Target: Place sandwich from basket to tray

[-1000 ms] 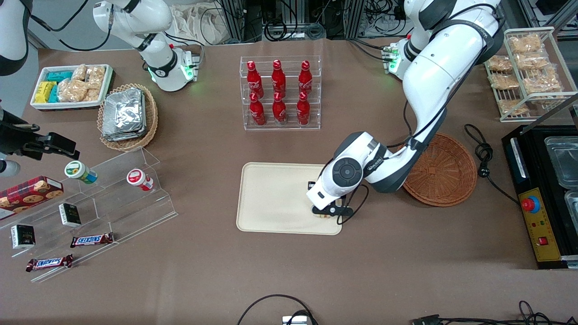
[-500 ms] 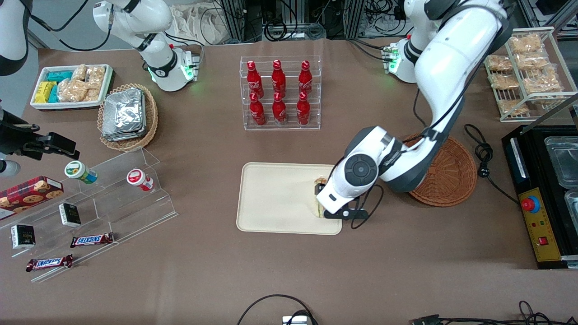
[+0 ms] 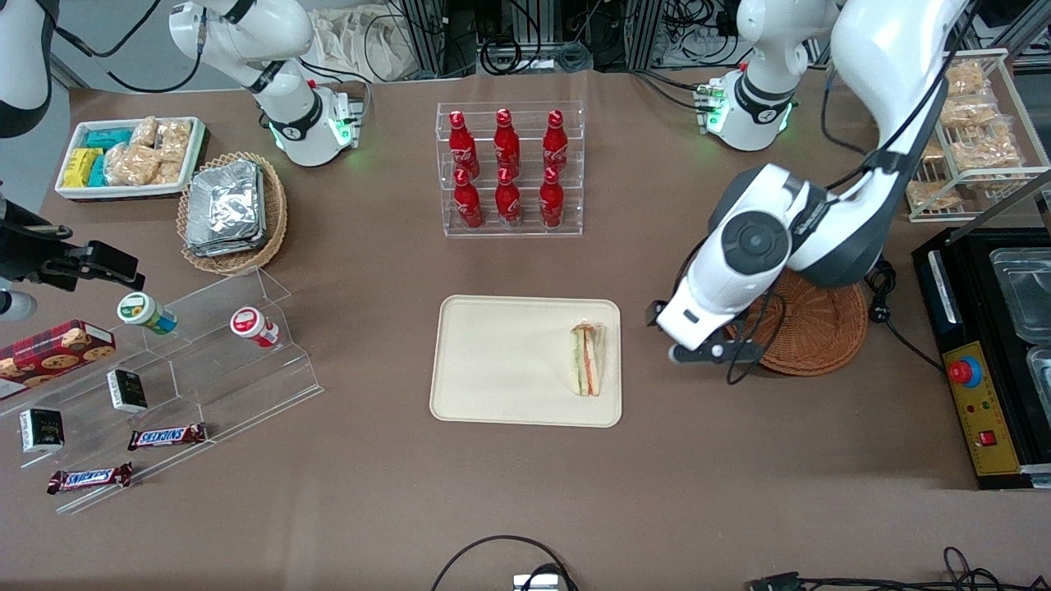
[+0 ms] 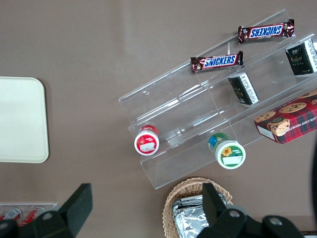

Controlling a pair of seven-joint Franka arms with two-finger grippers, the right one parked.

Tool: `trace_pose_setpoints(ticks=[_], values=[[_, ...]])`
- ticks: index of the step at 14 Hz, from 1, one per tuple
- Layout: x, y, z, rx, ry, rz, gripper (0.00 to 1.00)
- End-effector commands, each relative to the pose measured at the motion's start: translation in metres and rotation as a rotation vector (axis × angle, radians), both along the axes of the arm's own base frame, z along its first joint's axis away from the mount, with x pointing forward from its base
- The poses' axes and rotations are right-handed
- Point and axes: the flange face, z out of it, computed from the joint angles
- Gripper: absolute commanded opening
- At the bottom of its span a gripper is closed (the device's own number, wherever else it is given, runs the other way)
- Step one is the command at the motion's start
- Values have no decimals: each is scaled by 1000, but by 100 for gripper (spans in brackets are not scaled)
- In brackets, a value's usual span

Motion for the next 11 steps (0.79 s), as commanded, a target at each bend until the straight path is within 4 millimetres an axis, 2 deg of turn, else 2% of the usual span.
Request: trace_pose_setpoints(ticks=[1, 4, 5, 6, 8, 11], values=[[-30, 32, 17, 29, -28, -10, 100], [-29, 54, 46, 33, -9, 3, 100], [-20, 57, 73, 0, -35, 23, 100], [-11, 62, 91, -30, -50, 44, 100], [2, 68, 113, -84, -77, 71, 100], [5, 72, 115, -92, -74, 79, 100]])
